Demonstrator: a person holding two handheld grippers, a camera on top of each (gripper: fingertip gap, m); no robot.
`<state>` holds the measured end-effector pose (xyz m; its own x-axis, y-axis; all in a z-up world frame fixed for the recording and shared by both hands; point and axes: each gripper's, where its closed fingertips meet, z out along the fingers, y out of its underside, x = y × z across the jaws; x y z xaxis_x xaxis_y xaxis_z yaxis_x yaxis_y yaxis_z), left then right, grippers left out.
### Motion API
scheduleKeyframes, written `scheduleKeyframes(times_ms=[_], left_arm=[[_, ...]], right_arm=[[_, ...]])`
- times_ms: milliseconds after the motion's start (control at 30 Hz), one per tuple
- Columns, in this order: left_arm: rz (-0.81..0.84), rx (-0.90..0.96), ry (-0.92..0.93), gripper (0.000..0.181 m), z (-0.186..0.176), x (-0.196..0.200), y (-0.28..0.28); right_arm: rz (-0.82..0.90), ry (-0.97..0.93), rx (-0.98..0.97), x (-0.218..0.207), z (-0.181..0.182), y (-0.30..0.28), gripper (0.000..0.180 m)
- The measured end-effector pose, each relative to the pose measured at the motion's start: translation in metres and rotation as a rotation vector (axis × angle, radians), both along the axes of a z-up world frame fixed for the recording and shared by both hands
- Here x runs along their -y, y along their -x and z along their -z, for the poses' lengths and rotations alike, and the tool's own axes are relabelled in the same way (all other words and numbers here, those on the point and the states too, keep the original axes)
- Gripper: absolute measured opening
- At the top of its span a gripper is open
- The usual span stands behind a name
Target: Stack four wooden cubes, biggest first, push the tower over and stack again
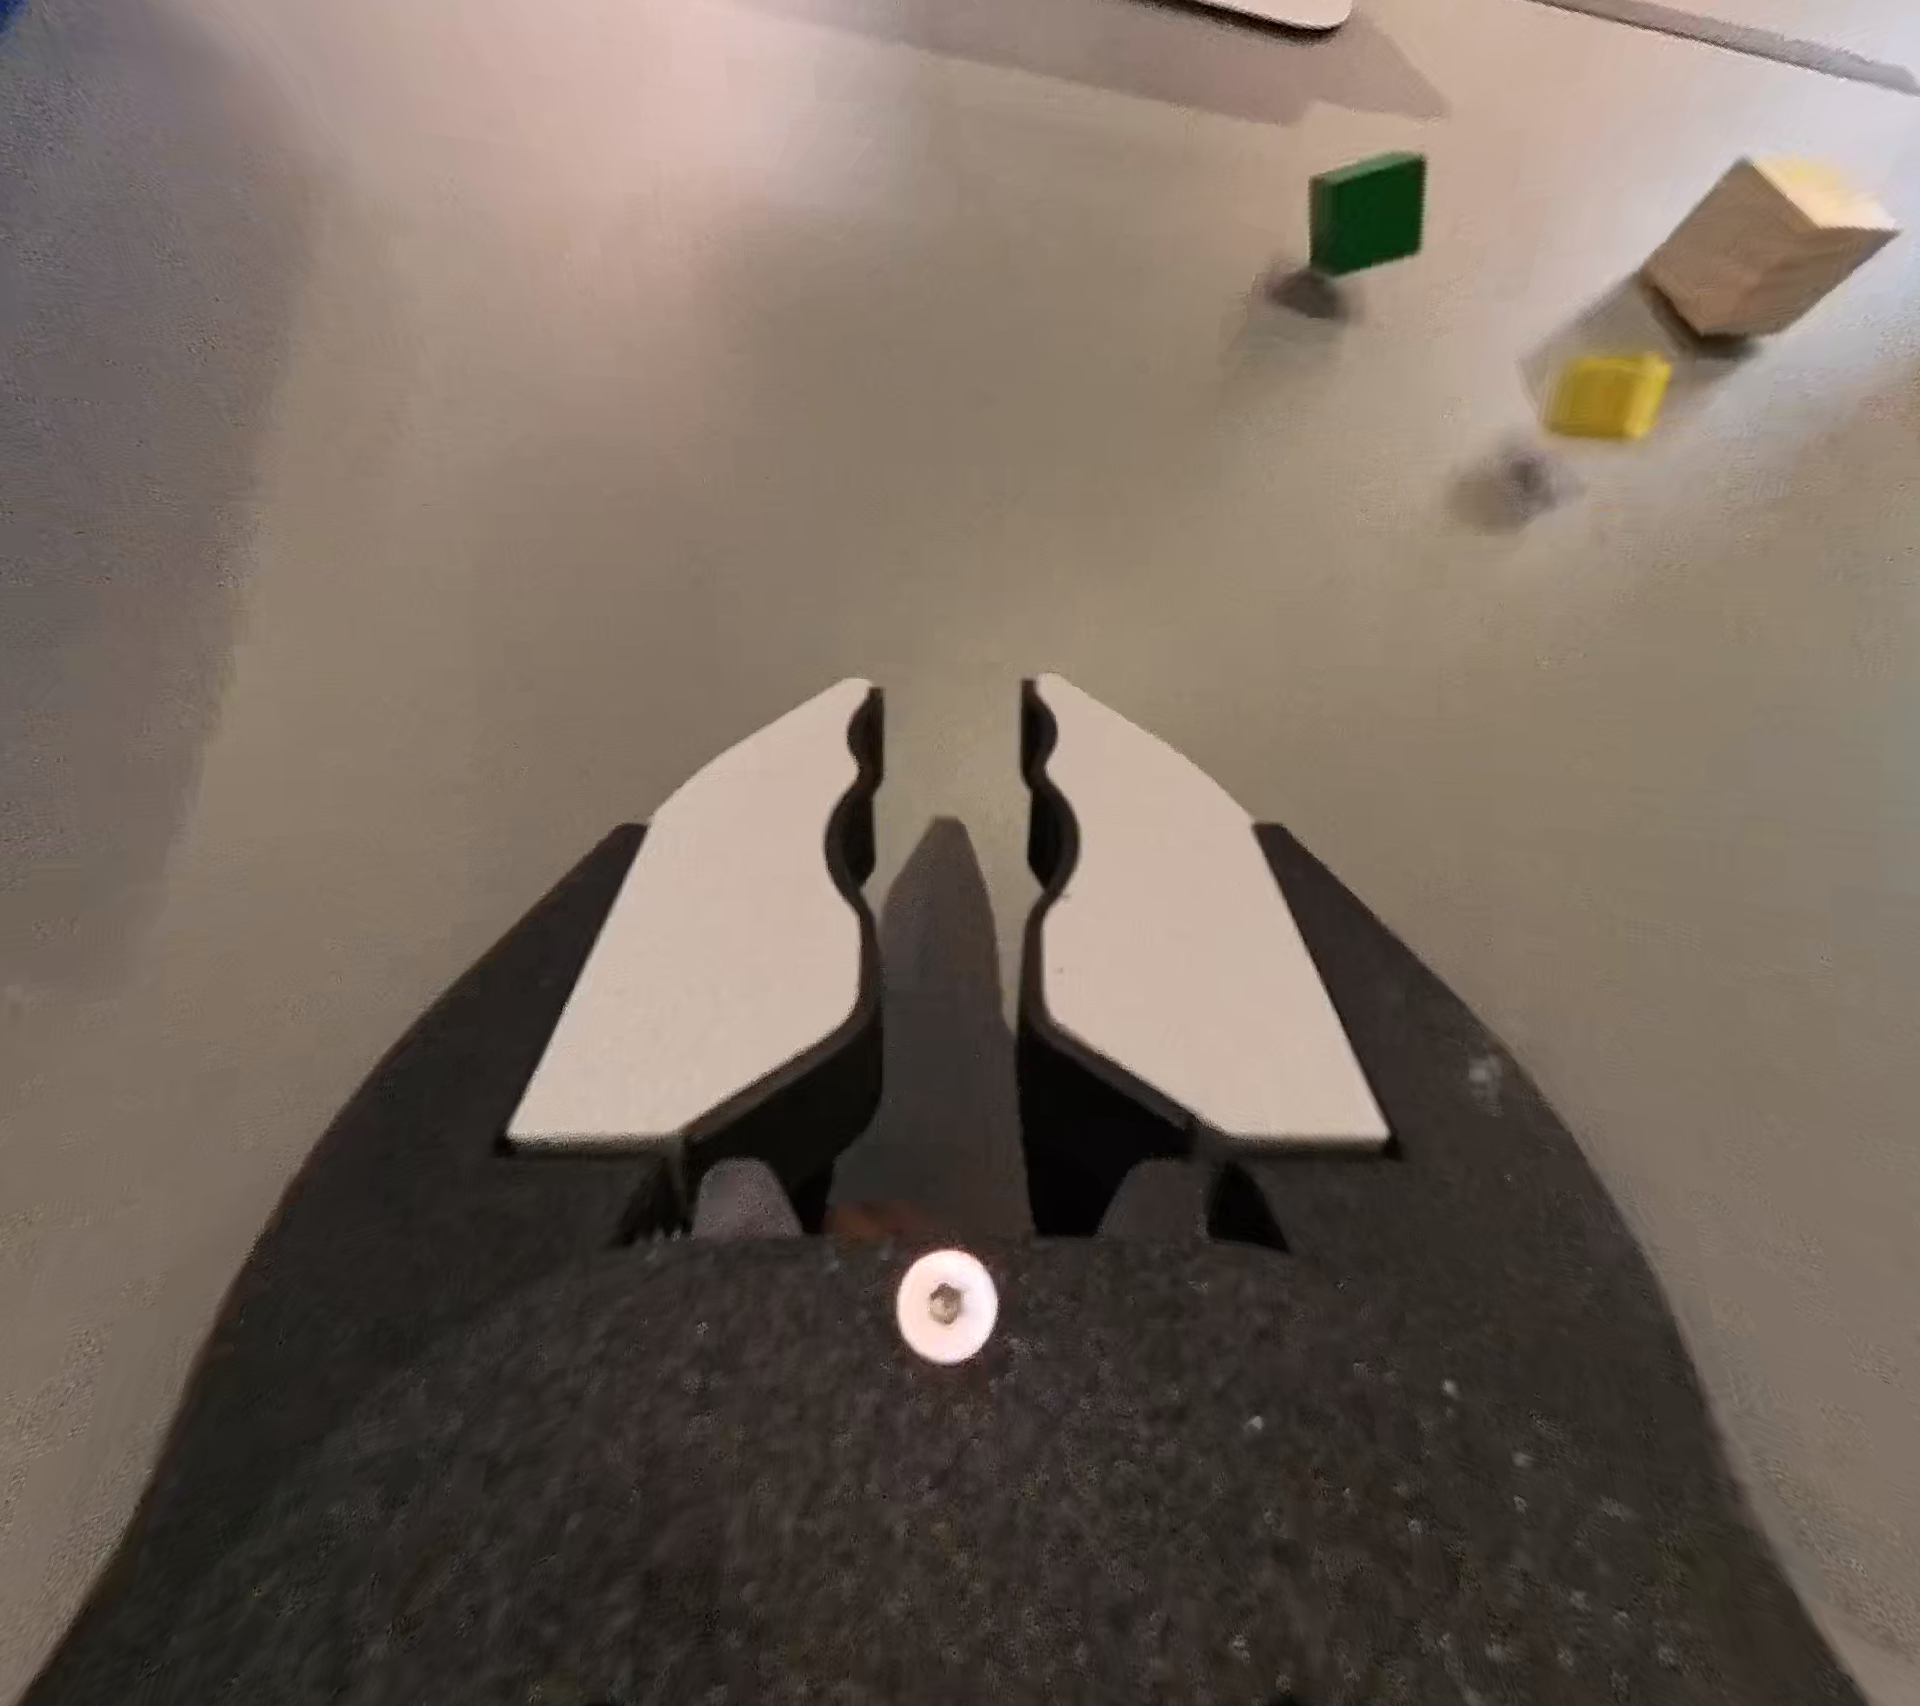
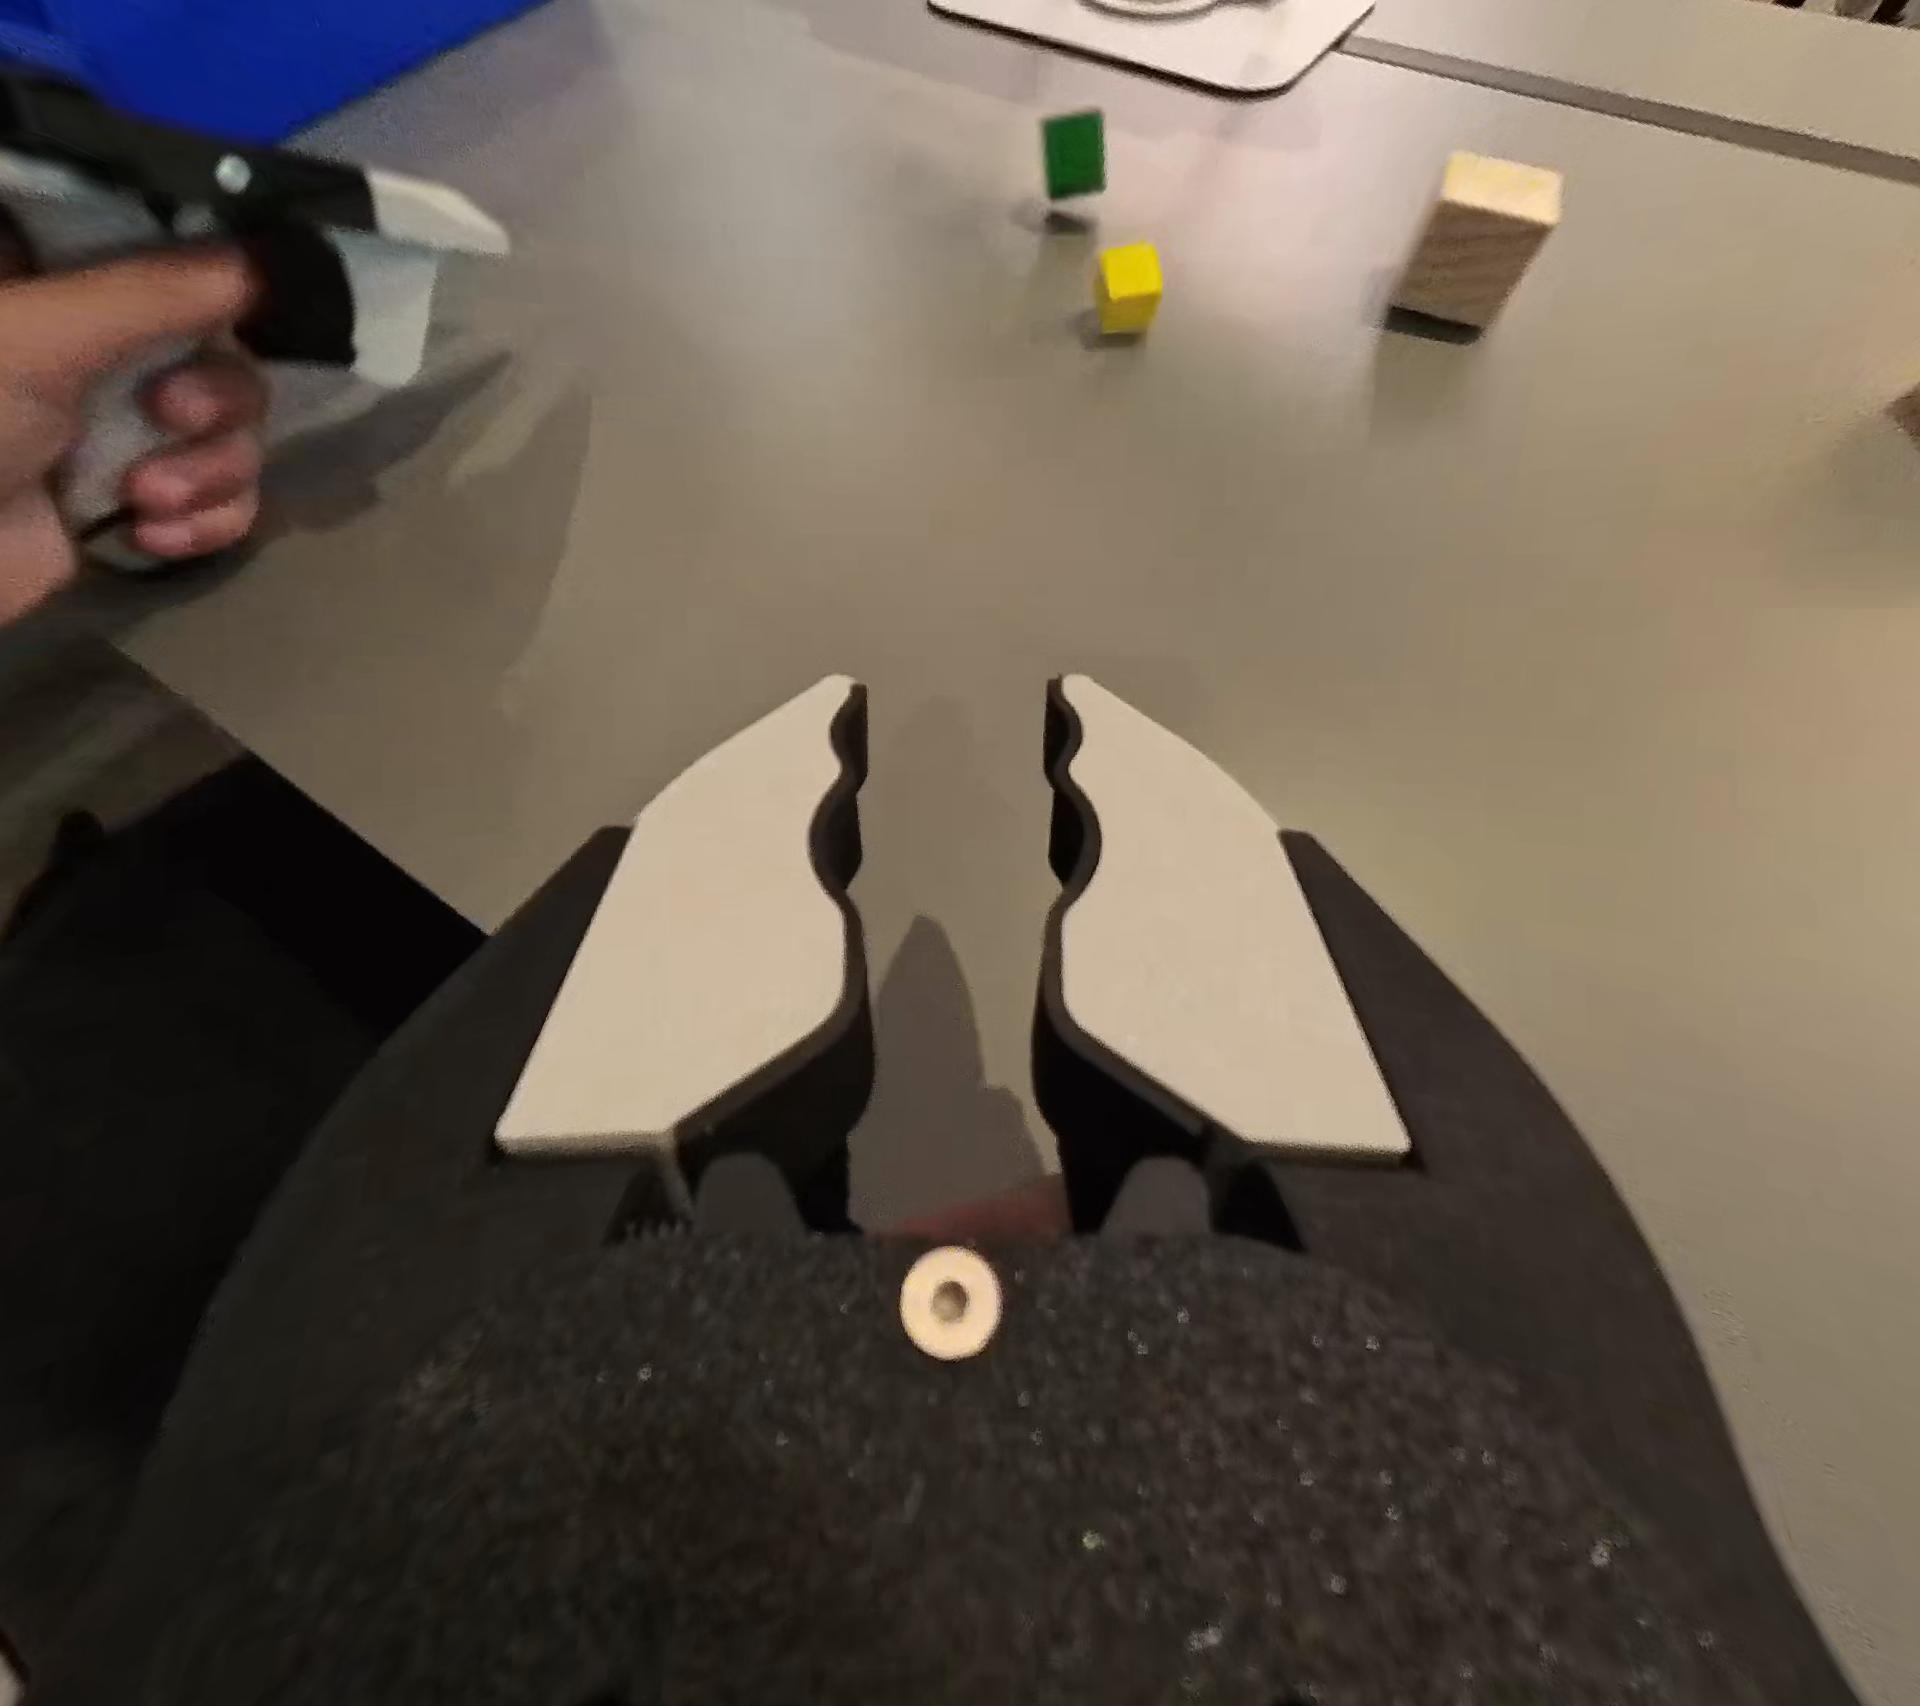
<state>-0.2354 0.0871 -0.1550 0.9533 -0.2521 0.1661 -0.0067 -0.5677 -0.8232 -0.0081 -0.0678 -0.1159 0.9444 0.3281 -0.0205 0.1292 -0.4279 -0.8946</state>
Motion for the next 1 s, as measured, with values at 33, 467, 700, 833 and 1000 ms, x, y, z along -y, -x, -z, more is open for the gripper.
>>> scheduleKeyframes(times_ms=[33,467,700,833,1000], left_arm=[[0.017,-0.009,-0.025,0.027,-0.003,0.007,0.005],[0.050,-0.081,-0.403,0.048,-0.044,0.048,0.066],[0.019,-0.092,-0.427,0.041,-0.046,0.048,0.083],[0.025,-0.081,-0.386,0.043,-0.045,0.049,0.085],[0.040,-0.116,-0.412,0.042,-0.053,0.050,0.079]], right_arm=[[0.005,-0.013,-0.020,-0.004,-0.001,0.003,0.033],[0.275,-0.062,0.053,-0.040,0.012,0.002,0.044],[0.270,-0.086,0.110,-0.031,0.017,0.003,0.043],[0.261,-0.089,0.096,-0.022,0.019,0.002,0.043],[0.253,-0.084,0.082,-0.017,0.018,0.001,0.043]])
